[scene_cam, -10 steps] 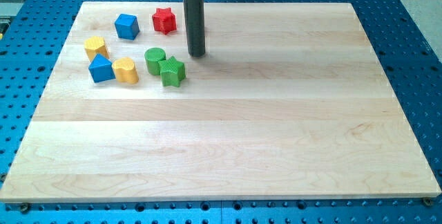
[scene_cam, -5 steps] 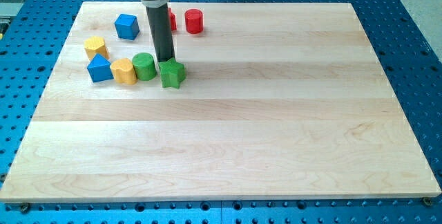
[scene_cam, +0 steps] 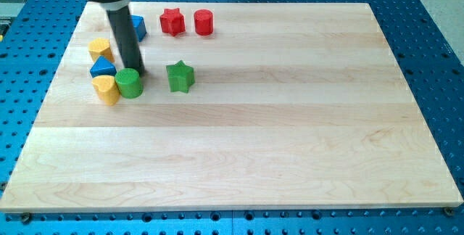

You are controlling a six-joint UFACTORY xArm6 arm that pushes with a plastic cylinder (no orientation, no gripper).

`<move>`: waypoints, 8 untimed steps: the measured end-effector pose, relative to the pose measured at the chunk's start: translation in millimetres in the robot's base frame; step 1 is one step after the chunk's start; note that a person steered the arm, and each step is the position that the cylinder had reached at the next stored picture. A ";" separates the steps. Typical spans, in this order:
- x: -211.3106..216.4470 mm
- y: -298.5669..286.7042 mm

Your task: Make a half crescent moon with the blocks

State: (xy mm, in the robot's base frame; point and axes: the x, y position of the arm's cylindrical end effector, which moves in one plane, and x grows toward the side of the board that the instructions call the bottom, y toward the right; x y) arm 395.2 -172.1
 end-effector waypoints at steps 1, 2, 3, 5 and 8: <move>25.8 -7.6; 30.9 11.8; 12.1 36.5; -0.8 85.9; 23.2 168.1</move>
State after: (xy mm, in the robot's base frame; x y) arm 418.4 -4.0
